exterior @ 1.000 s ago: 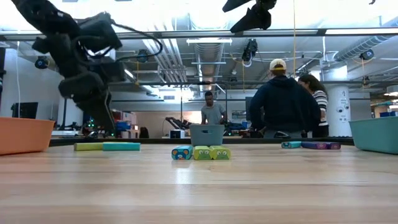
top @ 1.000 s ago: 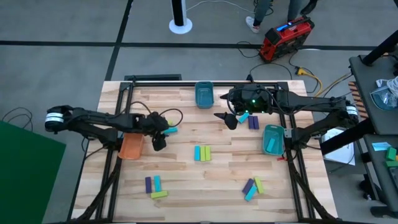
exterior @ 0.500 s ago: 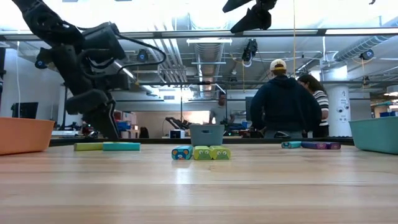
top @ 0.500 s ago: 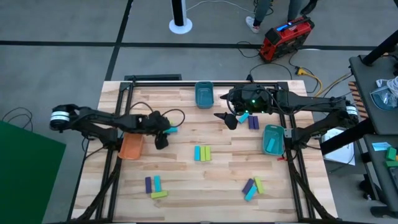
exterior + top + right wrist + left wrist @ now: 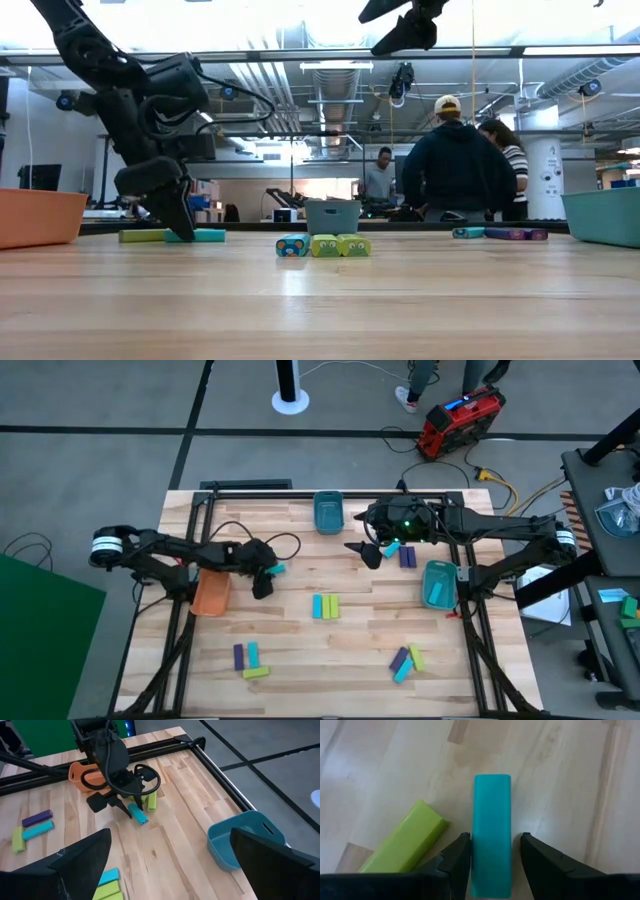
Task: Sort blocks
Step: Put the blue block into the light blue bin
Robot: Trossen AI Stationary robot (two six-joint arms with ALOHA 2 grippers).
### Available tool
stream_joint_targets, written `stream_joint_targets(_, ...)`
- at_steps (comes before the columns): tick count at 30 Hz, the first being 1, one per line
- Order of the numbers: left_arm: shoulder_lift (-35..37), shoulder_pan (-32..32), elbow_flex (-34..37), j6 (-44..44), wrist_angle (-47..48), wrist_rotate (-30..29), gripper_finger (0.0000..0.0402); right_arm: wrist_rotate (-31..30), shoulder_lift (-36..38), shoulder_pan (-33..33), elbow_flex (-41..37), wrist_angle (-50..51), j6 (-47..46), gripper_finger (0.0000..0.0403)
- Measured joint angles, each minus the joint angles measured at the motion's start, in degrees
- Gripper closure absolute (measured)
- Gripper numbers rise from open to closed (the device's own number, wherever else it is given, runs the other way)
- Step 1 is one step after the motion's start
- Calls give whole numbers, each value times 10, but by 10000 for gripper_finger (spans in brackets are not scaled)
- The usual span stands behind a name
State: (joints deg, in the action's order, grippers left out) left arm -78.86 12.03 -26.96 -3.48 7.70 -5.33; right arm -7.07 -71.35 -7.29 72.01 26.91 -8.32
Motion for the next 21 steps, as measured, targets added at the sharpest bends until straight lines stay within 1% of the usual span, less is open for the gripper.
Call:
stream_joint_targets(5,-17,1,0,-1,-20,14,267,0,0,0,-1,0,-1,3)
stream_joint_targets(12,-31,1,-1,-4,-26,29,324,0,0,0,-1,-1,-2,3)
stream_joint_targets(18,-19,1,-6,-4,-19,37,326,0,0,0,-1,-2,-2,3)
stream_joint_targets(21,0,0,-18,-5,0,63,326,0,0,0,-1,-2,-2,3)
